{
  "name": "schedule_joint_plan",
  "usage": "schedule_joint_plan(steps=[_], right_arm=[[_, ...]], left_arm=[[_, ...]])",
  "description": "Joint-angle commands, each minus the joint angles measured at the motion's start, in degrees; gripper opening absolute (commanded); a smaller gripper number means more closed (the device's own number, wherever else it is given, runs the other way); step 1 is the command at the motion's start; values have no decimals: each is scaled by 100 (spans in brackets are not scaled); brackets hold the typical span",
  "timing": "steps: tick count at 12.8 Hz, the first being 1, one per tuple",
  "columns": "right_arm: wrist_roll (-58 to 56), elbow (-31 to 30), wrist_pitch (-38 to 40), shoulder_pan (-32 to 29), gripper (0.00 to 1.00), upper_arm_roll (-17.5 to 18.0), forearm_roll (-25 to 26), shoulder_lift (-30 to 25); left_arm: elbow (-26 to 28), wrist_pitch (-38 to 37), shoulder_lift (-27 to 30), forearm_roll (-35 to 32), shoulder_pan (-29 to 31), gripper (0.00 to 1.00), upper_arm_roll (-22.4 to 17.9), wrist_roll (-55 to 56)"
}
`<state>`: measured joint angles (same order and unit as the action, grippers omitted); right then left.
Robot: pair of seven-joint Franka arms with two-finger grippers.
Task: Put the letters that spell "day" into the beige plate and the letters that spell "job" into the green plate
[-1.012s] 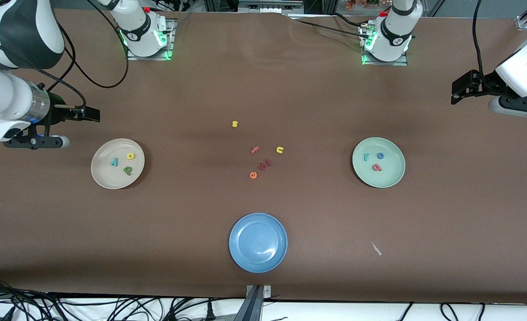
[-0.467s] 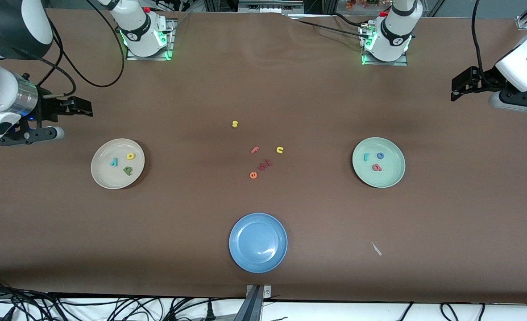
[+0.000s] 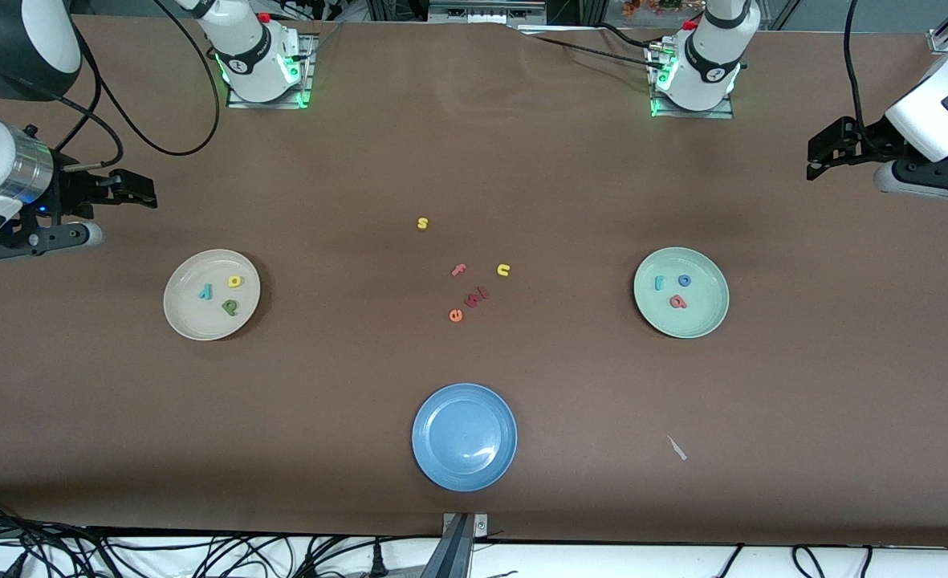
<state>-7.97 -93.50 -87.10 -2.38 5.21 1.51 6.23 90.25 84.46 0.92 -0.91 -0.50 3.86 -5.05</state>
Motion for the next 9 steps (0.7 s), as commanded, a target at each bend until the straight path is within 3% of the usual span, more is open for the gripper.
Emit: schedule_joint_plan(steps=[1,9], right_arm=[[32,-10,-9,-105,100,94,286,-105],[401,157,-149,-53,100,112,270,-105]], left_arm=[[142,-17,162,91,-116,100,-87,13],[89,-53,110,65,-73,100,-78,4]])
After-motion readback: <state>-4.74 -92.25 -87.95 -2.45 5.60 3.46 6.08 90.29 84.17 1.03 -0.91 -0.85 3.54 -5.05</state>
